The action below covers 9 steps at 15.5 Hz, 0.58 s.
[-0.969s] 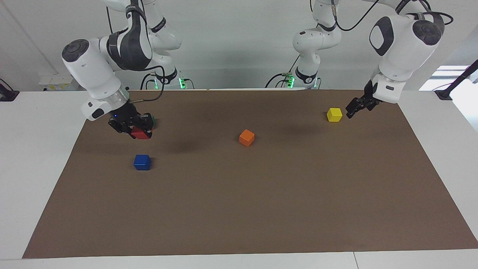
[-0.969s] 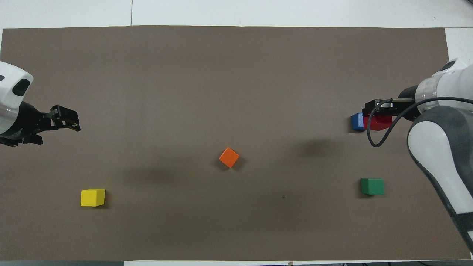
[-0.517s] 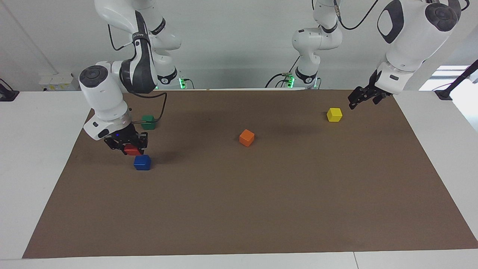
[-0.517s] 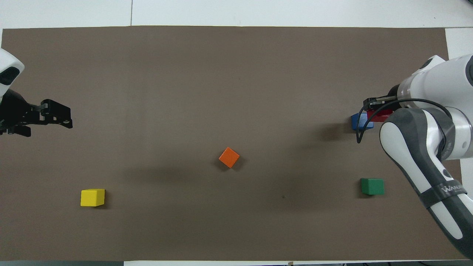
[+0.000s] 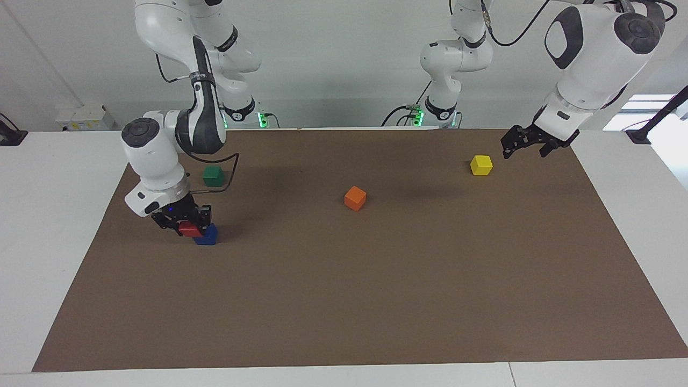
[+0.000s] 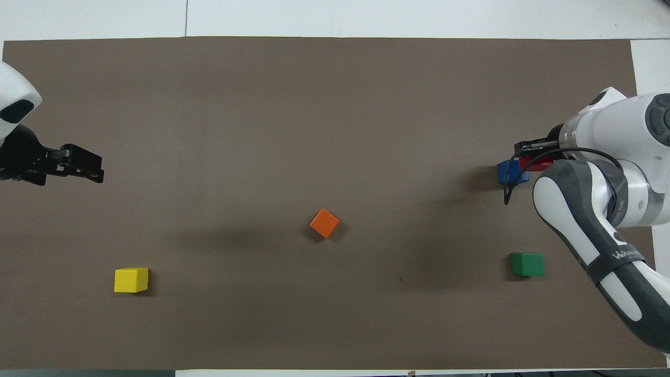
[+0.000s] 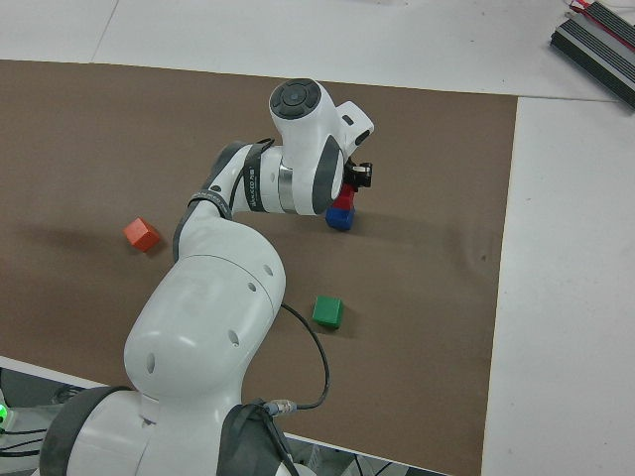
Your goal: Transfer red block to right arm and stack on blue block
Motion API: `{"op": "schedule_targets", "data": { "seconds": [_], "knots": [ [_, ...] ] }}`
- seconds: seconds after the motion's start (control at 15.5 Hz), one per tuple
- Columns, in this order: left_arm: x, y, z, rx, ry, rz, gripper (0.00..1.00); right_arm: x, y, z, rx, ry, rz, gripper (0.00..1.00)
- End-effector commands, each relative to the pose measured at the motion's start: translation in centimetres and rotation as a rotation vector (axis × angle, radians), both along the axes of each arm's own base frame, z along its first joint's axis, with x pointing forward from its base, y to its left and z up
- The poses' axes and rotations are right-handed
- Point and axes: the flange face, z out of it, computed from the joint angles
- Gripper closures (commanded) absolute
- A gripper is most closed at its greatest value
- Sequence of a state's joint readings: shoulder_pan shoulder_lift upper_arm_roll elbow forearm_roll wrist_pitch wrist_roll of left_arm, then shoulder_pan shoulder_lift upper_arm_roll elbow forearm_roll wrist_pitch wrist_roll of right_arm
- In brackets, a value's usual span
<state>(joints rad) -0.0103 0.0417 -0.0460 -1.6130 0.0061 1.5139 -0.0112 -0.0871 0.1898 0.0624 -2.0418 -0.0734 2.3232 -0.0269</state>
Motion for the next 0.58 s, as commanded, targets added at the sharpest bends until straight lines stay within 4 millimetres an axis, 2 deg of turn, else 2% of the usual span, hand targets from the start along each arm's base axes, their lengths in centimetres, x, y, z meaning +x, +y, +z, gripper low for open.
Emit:
{"op": "schedule_targets", "data": {
  "seconds": [0.0,0.13,0.26,0.52],
  "knots": [
    [-0.2,-0.1,0.1,0.004,-0.012,-0.020,0.00,-0.8,0.5,-0.3,-0.003,-0.003,-0.040,1.00],
    [0.0,-0.7,0.1,0.003,-0.027,-0.041,0.00,-1.0,0.4,-0.7,-0.002,0.006,-0.047,1.00],
    [0.1,-1.2,1.2,0.005,-0.041,-0.052,0.00,-1.2,0.4,-1.2,-0.001,0.013,-0.048,1.00],
    [0.5,-2.5,1.3,0.001,-0.070,-0.066,0.00,-1.2,0.8,-1.2,0.004,0.012,-0.071,1.00]
  ]
}}
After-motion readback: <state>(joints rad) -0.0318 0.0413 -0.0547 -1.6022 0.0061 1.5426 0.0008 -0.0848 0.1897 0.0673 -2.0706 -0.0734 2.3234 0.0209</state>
